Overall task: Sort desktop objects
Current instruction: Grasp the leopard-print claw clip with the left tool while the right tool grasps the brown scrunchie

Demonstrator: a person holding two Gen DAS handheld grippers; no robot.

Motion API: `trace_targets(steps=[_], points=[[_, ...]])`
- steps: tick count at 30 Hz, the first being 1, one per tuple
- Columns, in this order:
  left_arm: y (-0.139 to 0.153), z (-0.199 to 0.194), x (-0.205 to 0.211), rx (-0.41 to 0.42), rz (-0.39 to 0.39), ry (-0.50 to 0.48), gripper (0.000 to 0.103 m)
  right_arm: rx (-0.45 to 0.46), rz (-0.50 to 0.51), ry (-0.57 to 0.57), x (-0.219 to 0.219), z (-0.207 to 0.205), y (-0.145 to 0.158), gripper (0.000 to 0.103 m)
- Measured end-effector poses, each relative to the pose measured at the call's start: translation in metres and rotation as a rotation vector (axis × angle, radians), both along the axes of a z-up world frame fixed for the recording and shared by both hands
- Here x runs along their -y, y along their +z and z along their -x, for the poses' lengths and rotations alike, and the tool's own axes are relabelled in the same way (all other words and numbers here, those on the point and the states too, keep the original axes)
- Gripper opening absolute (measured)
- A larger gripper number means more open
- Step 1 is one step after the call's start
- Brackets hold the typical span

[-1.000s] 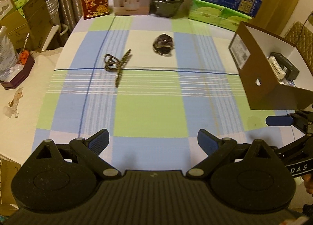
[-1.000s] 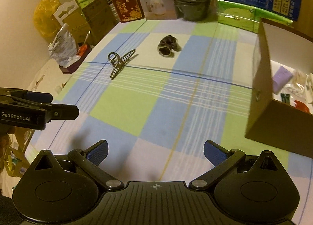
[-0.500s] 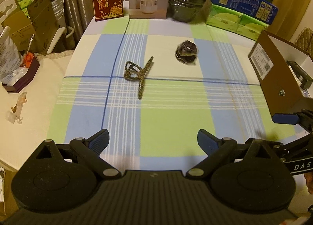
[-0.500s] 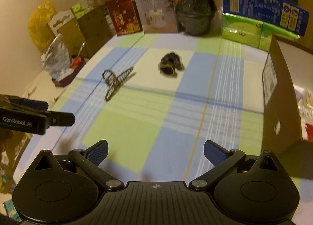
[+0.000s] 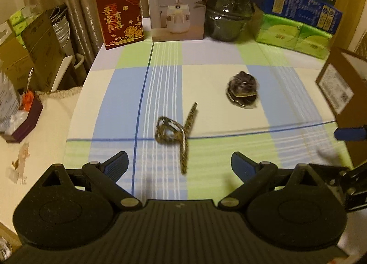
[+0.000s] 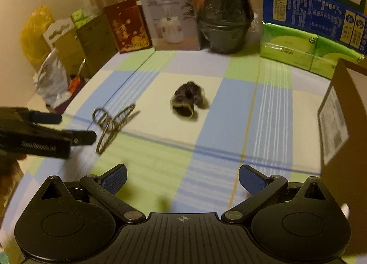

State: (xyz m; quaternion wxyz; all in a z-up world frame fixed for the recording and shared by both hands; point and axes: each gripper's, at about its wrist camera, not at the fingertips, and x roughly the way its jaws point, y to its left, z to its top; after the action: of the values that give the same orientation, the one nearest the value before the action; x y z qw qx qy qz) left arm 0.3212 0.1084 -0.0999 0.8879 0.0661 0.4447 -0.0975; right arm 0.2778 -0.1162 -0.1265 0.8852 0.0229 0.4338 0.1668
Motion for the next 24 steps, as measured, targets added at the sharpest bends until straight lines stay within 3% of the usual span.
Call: trace_targets(steps=[3,9,15,17,20,24], points=[[-0.011,-0.020,0.000,-0.001,-0.019,-0.023,0.093,0.010,-0.023,-0.007,0.001,-0.016,-0.002,0.101],[-0.029,-0.049,0.002,-0.012,-0.035,-0.066,0.083,0.008,0.031,0.004,-0.007,-0.043,-0.009,0.101],[-0.047,-0.067,0.004,-0.046,-0.047,-0.087,0.059,0.027,0.036,0.034,-0.011,-0.063,-0.016,0.101],[-0.051,-0.070,0.003,-0.059,-0.035,-0.090,0.041,0.042,0.039,0.041,-0.013,-0.069,-0.017,0.101],[-0.051,-0.069,0.002,-0.027,-0.040,-0.084,0.038,0.060,0.041,0.064,-0.016,-0.081,-0.020,0.100],[-0.051,-0.076,-0.007,-0.007,-0.025,-0.013,0.037,0.079,0.069,0.113,-0.025,-0.096,-0.024,0.084]])
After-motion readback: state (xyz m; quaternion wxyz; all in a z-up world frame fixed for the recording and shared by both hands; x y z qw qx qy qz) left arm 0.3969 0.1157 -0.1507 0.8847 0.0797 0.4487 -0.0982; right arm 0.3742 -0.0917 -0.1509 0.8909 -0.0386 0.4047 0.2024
